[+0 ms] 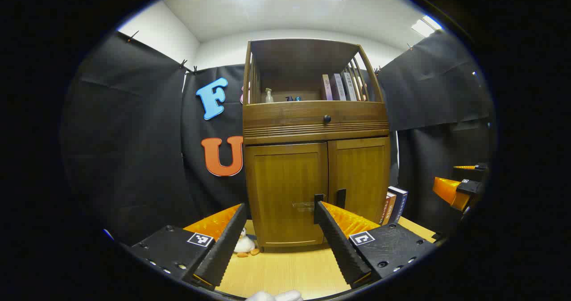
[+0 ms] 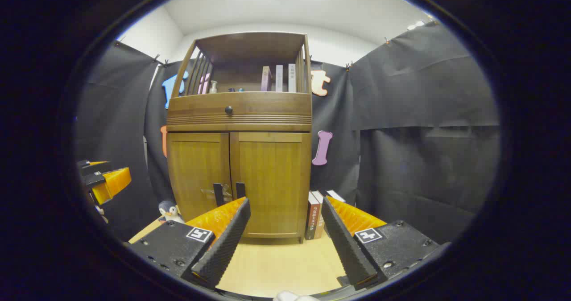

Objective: Open the right door of the double-door shoe cabinet with the right hand, and open the left door with the left hand.

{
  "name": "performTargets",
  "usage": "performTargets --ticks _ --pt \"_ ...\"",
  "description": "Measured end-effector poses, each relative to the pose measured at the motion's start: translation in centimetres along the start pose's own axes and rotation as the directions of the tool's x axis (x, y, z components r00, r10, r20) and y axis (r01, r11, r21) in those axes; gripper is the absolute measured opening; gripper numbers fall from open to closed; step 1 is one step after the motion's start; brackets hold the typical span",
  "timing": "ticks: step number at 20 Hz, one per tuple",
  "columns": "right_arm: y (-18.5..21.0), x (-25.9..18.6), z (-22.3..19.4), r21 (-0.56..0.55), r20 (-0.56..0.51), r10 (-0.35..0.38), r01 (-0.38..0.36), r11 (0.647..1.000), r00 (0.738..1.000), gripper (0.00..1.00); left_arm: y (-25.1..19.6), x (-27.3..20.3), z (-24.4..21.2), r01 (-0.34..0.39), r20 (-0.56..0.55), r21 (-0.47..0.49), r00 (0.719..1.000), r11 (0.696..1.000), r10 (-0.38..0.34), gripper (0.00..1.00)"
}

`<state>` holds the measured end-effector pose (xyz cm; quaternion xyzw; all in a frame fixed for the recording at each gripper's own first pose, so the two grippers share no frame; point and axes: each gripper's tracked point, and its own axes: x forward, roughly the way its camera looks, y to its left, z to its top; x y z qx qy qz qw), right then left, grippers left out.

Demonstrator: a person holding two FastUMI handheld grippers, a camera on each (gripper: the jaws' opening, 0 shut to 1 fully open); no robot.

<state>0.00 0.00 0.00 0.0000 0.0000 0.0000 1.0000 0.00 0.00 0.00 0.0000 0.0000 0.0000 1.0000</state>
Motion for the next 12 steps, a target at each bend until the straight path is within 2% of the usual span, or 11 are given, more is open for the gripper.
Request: performTargets --ticks 1,2,4,5,6,7,12 --pt "0.1 0.0 0.0 -0.002 -0.001 0.006 -0.006 1.0 1.0 1.0 0.3 0.0 -0.3 -0.009 -0.009 0.0 1.0 1.0 0.009 1.0" --pt "0.3 -0.1 0.1 -0.003 0.0 0.012 -0.012 1.0 1.0 1.0 0.6 0.0 -0.5 -0.016 -0.014 -0.001 1.0 1.0 0.016 0.95" --pt "0.9 0.1 0.3 -0.006 0.001 0.025 -0.025 1.0 1.0 1.0 1.2 -0.1 -0.6 -0.03 -0.019 -0.002 0.999 1.0 0.03 0.95" --pt "1.2 0.3 0.4 -0.008 0.003 0.029 -0.029 1.0 1.0 1.0 1.5 0.0 -0.7 -0.037 -0.018 -0.003 0.999 0.999 0.037 1.0" --pt "1.5 0.6 0.7 -0.01 0.006 0.031 -0.031 0.999 0.999 1.0 1.9 -0.1 -0.7 -0.041 -0.019 -0.004 0.999 0.999 0.041 1.0" --pt "1.9 0.8 0.9 -0.011 0.007 0.035 -0.035 0.999 0.999 1.0 2.3 -0.1 -0.7 -0.047 -0.019 -0.005 0.999 0.999 0.047 0.95" --pt "3.1 0.8 1.5 -0.017 0.011 0.044 -0.044 0.999 0.999 1.0 3.3 -0.2 -0.9 -0.061 -0.026 -0.013 0.998 0.998 0.061 0.95"
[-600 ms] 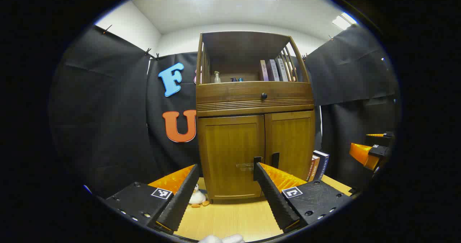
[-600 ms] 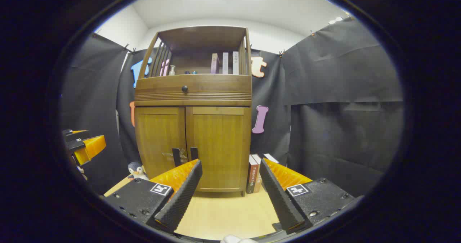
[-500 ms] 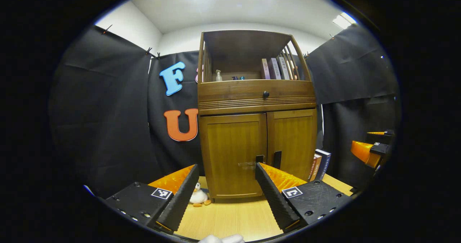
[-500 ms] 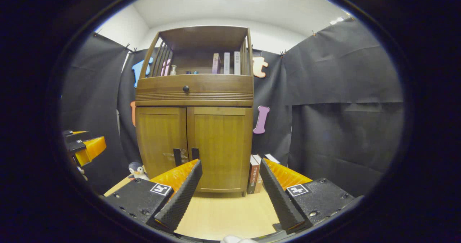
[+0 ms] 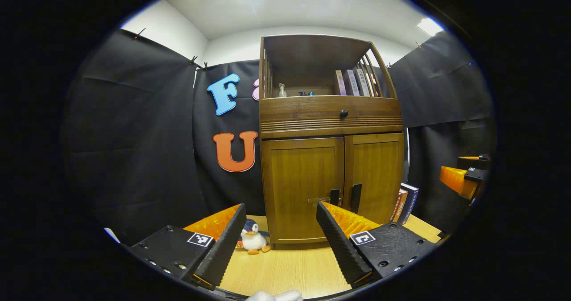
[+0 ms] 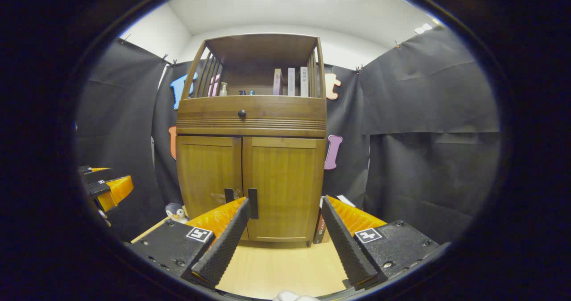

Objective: Open the right door of the double-door shoe cabinet with the right hand, and open the left door with the left hand.

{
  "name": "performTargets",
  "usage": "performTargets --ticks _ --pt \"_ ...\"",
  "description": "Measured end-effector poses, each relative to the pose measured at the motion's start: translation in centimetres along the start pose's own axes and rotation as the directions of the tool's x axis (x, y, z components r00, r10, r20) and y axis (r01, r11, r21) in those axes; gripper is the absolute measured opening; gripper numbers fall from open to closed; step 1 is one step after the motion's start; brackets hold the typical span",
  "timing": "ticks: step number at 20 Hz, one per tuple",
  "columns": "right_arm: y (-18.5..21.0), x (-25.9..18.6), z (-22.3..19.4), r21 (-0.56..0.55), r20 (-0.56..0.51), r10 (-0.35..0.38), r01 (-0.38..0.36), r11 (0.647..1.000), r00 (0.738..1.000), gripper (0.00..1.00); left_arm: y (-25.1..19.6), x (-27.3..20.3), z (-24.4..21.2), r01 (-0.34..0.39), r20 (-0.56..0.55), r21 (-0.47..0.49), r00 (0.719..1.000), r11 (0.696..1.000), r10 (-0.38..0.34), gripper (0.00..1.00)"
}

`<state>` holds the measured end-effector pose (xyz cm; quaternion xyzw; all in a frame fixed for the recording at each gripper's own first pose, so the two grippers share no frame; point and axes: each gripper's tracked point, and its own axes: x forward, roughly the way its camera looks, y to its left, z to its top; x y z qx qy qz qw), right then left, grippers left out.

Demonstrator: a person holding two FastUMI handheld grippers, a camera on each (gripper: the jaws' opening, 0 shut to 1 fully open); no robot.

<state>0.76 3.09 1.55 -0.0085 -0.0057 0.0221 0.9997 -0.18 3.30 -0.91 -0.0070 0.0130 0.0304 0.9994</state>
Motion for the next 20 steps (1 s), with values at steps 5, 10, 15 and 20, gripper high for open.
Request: performTargets --ticks 5,10,15,20 --pt "0.7 0.3 0.0 -0.004 -0.013 0.003 -0.003 1.0 1.0 1.0 0.7 0.1 -0.1 0.0 -0.006 -0.001 1.0 1.0 0.0 0.96" --pt "0.8 1.5 -2.3 -0.029 -0.046 0.002 -0.003 1.0 0.999 1.0 0.8 0.4 -0.7 0.006 -0.019 0.011 1.0 1.0 -0.006 0.95" --pt "1.1 6.1 -6.6 -0.069 -0.118 0.009 -0.018 0.997 0.993 1.0 0.2 0.6 -1.2 0.008 -0.038 -0.022 0.999 1.0 -0.009 0.95" --pt "3.1 13.1 -10.3 -0.062 -0.159 0.066 -0.077 0.995 0.985 1.0 0.3 0.4 -0.8 -0.037 -0.066 -0.007 0.997 0.999 0.036 0.95"
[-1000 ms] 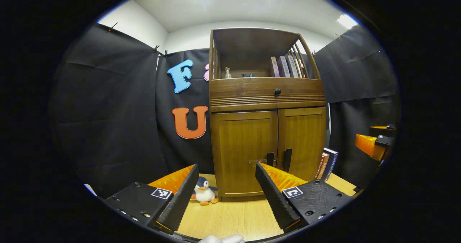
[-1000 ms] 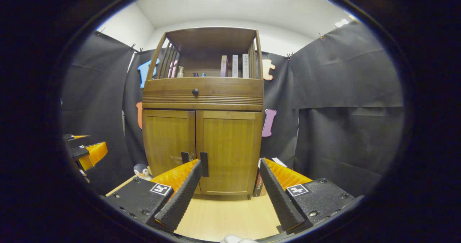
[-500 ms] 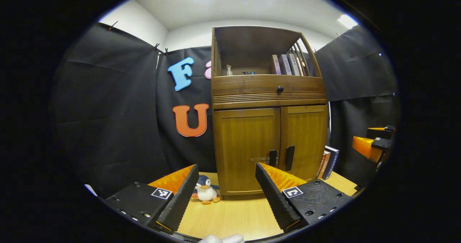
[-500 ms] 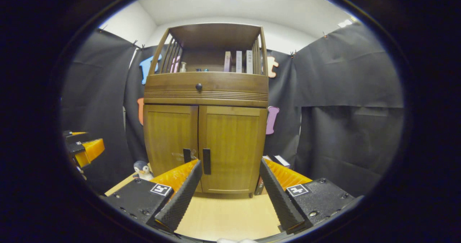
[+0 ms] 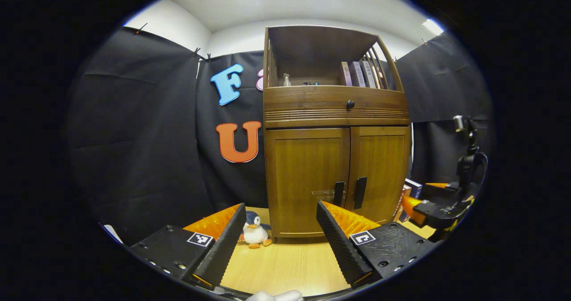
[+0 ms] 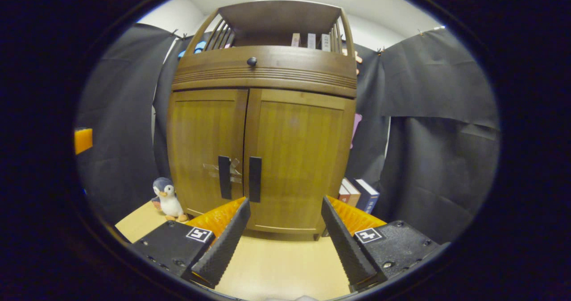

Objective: Open the right door of the double-door shoe cabinet with the right hand, and open the left door with the left hand.

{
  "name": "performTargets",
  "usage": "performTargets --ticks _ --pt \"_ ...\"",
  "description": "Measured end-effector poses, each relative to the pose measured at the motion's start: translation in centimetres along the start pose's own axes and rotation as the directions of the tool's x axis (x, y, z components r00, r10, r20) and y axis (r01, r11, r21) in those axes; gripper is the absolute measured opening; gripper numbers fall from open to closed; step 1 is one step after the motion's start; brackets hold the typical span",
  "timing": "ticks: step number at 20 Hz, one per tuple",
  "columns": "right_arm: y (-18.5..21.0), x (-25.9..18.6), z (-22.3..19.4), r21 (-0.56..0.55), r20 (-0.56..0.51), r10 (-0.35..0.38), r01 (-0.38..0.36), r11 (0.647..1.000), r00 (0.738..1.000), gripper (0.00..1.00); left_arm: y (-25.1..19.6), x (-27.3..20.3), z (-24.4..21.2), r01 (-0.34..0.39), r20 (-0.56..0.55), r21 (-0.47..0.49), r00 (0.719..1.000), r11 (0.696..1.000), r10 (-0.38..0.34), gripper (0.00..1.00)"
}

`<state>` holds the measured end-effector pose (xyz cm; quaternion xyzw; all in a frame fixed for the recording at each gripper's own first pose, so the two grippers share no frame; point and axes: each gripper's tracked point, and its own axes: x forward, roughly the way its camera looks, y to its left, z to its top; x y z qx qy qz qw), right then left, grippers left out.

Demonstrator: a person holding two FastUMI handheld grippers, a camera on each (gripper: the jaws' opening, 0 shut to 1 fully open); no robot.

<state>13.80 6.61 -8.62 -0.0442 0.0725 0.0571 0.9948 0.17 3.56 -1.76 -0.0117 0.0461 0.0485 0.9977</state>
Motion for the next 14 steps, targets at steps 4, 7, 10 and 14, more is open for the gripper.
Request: performTargets --ticks 4,7,10,14 --pt "1.7 6.7 -0.7 0.039 -0.031 0.053 -0.052 0.998 0.998 1.0 0.2 -0.1 0.6 -0.049 -0.003 0.025 0.999 0.998 0.049 0.95" --pt "2.9 11.3 -0.7 0.048 -0.056 0.093 -0.091 0.995 0.994 0.98 0.4 -0.3 0.9 -0.082 -0.006 0.018 0.997 0.996 0.082 0.95" --pt "4.5 14.9 -1.0 0.044 -0.081 0.134 -0.13 0.99 0.988 0.94 0.8 -0.2 1.1 -0.132 -0.012 0.021 0.991 0.991 0.132 0.95" --pt "6.4 17.6 -0.8 0.034 -0.097 0.164 -0.162 0.986 0.982 0.86 1.7 -0.8 1.2 -0.19 -0.012 0.033 0.982 0.981 0.191 0.95"
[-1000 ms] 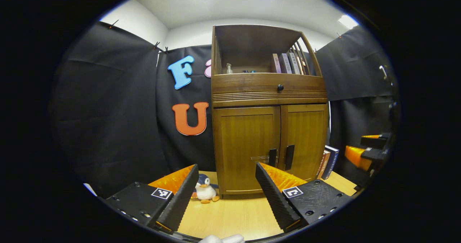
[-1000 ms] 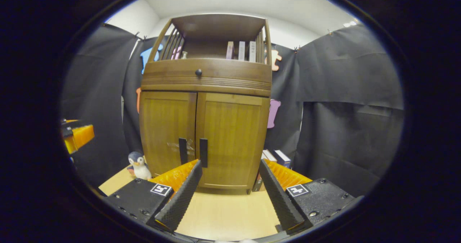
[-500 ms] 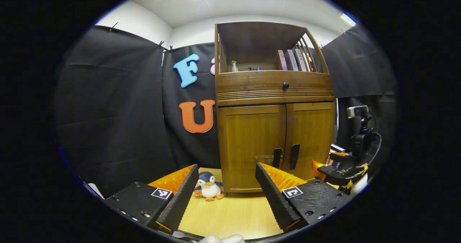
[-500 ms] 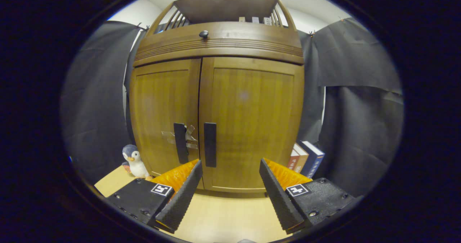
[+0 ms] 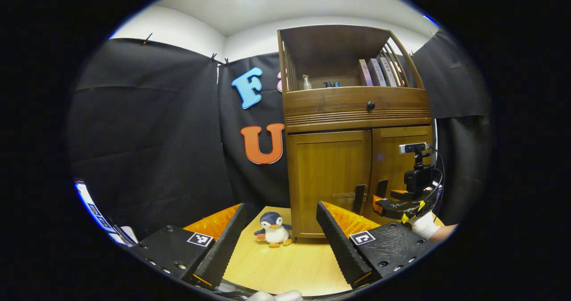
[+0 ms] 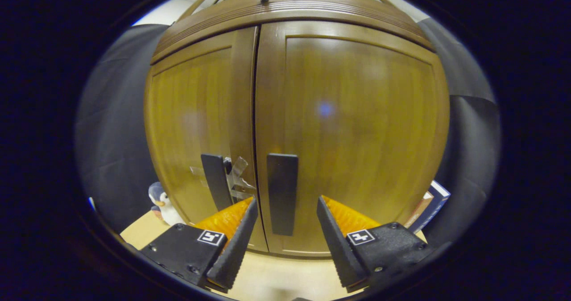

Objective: Open the right door of the double-door shoe cabinet with the right hand, and open the left door with the left hand.

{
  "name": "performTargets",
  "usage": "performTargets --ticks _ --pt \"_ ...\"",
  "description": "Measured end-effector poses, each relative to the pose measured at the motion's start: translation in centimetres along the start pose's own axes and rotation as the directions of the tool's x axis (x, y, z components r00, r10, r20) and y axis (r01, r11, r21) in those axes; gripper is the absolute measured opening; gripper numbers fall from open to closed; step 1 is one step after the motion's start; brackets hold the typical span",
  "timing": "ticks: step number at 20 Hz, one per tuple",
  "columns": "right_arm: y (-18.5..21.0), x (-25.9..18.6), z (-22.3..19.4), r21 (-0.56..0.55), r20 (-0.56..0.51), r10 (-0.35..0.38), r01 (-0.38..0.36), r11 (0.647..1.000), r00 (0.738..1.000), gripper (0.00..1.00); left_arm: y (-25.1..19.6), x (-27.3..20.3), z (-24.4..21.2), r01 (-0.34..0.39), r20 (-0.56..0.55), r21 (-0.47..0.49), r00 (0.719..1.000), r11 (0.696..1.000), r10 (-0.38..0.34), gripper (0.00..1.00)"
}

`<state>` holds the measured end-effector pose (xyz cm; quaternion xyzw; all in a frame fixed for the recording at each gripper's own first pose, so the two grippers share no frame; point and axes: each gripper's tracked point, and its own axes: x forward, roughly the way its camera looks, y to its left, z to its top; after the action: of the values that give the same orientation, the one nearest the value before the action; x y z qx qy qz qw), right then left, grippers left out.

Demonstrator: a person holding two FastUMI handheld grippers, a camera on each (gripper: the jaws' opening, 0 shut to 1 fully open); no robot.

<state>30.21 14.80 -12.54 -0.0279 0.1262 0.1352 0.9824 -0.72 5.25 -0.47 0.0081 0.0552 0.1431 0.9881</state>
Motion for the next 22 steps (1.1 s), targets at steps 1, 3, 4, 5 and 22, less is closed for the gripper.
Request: performTargets --ticks 1,3,4,5,22 --pt "0.2 0.3 0.2 -0.008 -0.002 -0.001 0.001 1.0 1.0 0.81 0.4 -0.3 -0.2 -0.012 -0.002 0.001 1.0 1.0 0.012 0.95" --pt "0.6 0.9 0.1 -0.007 -0.007 0.005 -0.005 1.0 1.0 0.74 0.5 -0.6 -0.2 -0.03 -0.004 0.0 1.0 1.0 0.03 0.95" --pt "0.8 1.1 -0.1 -0.007 -0.01 0.007 -0.007 1.0 1.0 0.7 0.6 -0.6 -0.2 -0.036 -0.006 -0.001 0.999 0.999 0.036 0.95" --pt "1.1 1.4 -0.1 -0.006 -0.015 0.009 -0.009 1.0 1.0 0.64 0.7 -0.6 -0.4 -0.041 -0.008 -0.003 0.999 0.999 0.041 0.95" --pt "0.3 -0.2 -1.0 0.022 -0.044 -0.017 0.018 1.0 0.999 0.34 1.9 -2.1 -0.3 -0.025 0.019 -0.015 0.999 1.0 0.025 0.96"
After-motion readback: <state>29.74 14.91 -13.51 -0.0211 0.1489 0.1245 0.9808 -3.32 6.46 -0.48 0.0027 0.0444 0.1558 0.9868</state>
